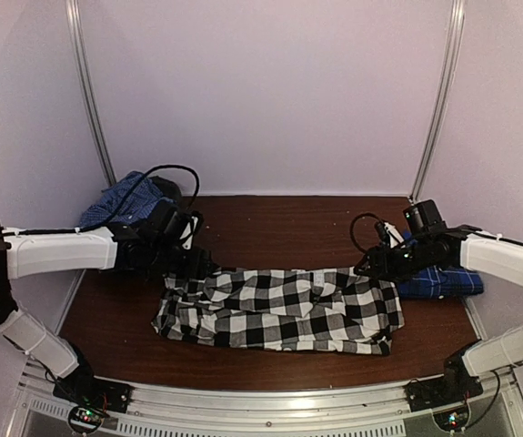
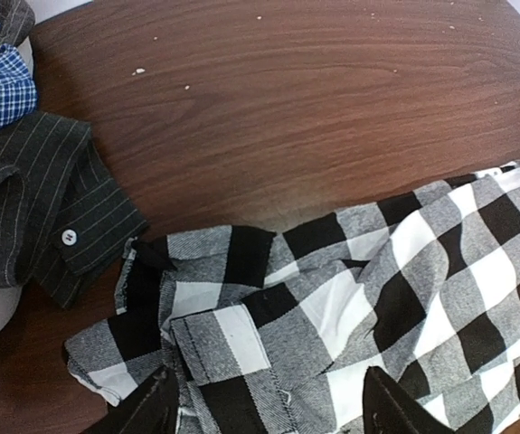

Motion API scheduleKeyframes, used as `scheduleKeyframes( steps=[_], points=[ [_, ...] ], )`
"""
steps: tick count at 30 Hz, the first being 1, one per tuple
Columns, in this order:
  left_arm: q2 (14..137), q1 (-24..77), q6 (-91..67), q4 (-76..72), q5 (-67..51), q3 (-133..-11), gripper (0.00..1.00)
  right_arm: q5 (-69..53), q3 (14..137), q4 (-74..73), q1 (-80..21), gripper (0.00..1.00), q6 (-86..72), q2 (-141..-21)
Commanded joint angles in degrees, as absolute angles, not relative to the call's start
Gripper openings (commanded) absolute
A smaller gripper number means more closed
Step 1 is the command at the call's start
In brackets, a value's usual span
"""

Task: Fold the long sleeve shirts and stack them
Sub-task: Fold the sleeve of the rectangle-folded shirt, then rotate the rectangle-folded shirt at the center of the board.

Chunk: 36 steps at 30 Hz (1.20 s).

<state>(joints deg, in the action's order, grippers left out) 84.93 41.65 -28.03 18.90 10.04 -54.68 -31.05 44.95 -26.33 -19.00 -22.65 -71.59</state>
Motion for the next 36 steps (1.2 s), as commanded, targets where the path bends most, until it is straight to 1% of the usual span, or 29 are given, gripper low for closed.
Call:
scheduleKeyframes(
  steps=[1, 3, 5, 10, 17, 25, 32, 36],
  points=[
    [82.4, 41.4, -26.6, 12.0, 2.3, -53.3, 0.71, -24.3, 45.9, -27.9, -20.9, 0.75, -23.6, -70.6],
    [82.1, 41.4, -26.7, 7.2, -4.1, -51.2, 0.71, -22.5, 45.0, -28.1, -22.5, 0.75, -23.9, -70.7],
    [82.8, 41.5, -27.4, 4.2, -7.9, -50.1, 0.72, -20.6, 44.2, -28.4, -23.9, 0.75, -24.3, -71.0],
    [86.2, 42.7, -27.5, 2.5, -10.8, -49.6, 0.72, -17.3, 41.8, -28.3, -27.0, 0.75, -25.9, -71.4],
    [90.5, 43.5, -28.3, 2.7, -8.7, -48.5, 0.72, -15.8, 37.5, -27.1, -28.7, 0.75, -27.7, -72.1],
    [93.3, 43.5, -29.8, 2.9, -5.8, -45.5, 0.72, -15.1, 36.8, -24.0, -28.6, 0.75, -27.4, -77.8],
    [92.4, 43.5, -32.0, 1.7, -3.8, -41.5, 0.72, -12.9, 40.1, -20.8, -28.6, 0.75, -25.4, -87.9],
    [90.9, 43.6, -34.2, 0.4, -3.8, -39.2, 0.72, -9.8, 45.0, -20.5, -28.6, 0.75, -23.1, -94.2]
  ],
)
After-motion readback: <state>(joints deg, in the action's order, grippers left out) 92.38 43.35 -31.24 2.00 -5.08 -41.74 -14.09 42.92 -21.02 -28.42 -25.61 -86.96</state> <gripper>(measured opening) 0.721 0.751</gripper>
